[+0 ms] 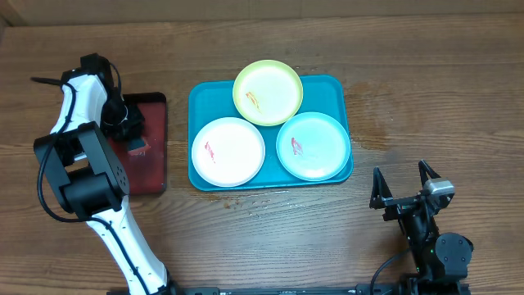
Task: Clean dirty plates on tray and stack at the side
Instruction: 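Lower the left gripper and grasp the green-and-red sponge, then lift the sponge with the left gripper and place it on the white plate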
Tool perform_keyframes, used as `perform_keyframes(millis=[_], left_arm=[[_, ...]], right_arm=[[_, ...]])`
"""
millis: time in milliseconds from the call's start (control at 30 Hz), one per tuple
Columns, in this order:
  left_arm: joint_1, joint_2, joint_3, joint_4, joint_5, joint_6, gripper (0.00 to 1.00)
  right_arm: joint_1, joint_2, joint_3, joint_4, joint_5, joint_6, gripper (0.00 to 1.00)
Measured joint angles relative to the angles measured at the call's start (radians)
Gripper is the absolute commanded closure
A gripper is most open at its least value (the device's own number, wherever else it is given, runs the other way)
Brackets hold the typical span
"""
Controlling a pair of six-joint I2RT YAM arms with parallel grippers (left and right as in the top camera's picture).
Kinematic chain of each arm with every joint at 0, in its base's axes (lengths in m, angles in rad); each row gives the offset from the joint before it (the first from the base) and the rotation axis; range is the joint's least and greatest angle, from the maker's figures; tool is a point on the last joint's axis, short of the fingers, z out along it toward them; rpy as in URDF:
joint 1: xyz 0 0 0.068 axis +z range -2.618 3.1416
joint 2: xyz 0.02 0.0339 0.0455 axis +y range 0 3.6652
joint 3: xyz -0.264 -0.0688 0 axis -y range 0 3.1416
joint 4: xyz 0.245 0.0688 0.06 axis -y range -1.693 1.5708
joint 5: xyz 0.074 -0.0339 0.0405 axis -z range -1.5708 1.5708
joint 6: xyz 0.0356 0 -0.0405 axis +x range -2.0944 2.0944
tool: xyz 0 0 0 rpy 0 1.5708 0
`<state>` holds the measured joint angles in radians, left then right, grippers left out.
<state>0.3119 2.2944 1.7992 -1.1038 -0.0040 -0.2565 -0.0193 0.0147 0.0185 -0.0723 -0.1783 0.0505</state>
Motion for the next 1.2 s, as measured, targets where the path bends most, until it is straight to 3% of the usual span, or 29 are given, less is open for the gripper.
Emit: perform_keyframes(millis=[200,433,633,767,967,1067,1200], left_arm=[[0.003,0.022,0.069,-0.16,-0.014,0.001,0.96],[0.003,0.04,0.436,-0.393,-0.006,0.001,0.96],[0.003,0.039,0.623,-0.475,0.026,0.0,0.96],[0.003,0.038,0.605,-0.462,0.031,-0.008,0.96],[-0.005,0.035,0.362,-0.333,0.035,-0.023,0.96],[-0.01,0.047,0.299,-0.363,0.038,-0.026,0.96],[-0.006,0.047,0.365,-0.472,0.038,-0.026,0.96]], right_arm=[[0.0,0.0,0.0,0.0,0.0,0.0,0.0],[0.0,0.0,0.0,0.0,0.0,0.0,0.0],[0.0,0.0,0.0,0.0,0.0,0.0,0.0],[0.0,0.0,0.0,0.0,0.0,0.0,0.0],[0.0,0.0,0.0,0.0,0.0,0.0,0.0],[0.0,0.0,0.0,0.0,0.0,0.0,0.0],[0.0,0.0,0.0,0.0,0.0,0.0,0.0]])
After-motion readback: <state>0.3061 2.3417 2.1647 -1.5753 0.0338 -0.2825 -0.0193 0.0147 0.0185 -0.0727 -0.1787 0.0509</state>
